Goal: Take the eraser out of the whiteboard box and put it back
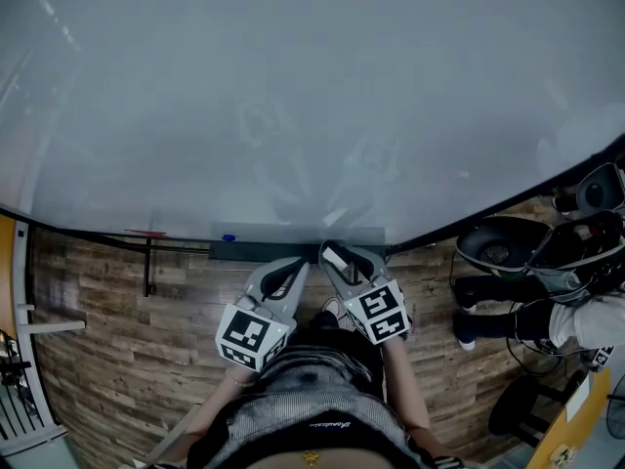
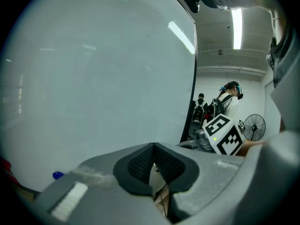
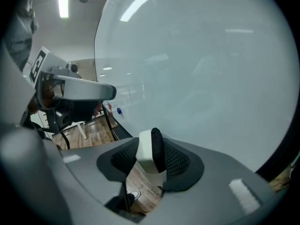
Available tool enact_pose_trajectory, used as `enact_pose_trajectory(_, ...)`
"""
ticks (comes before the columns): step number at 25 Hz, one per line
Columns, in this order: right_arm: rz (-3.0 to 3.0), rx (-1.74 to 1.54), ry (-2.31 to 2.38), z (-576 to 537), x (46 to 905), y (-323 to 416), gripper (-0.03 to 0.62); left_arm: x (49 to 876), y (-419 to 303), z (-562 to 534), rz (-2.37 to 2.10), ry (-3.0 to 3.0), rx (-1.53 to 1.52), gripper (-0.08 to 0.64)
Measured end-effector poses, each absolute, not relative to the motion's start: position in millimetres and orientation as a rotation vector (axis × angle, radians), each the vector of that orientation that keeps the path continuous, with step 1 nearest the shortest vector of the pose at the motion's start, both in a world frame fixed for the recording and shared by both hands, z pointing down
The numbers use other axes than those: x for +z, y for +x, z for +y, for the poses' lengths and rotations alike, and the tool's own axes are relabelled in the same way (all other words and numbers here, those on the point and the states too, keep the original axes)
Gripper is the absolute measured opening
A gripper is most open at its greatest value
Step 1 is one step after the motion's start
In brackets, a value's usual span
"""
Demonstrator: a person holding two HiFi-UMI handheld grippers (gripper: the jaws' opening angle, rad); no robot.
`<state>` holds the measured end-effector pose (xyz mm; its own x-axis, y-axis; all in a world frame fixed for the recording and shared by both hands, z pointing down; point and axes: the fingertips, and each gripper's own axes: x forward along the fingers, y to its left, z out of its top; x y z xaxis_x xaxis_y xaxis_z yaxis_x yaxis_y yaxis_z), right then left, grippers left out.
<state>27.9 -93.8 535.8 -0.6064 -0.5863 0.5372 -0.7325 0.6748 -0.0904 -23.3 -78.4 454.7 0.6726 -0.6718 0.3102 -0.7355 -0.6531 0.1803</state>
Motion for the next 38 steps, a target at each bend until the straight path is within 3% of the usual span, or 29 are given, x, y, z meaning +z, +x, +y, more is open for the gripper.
enact_pose_trajectory(38, -2.436, 0.396, 1.067, -91.3, 534.7, 28.9, 0.172, 455.4, -21.0, -70.1, -1.114, 2.593, 0.314, 0.002)
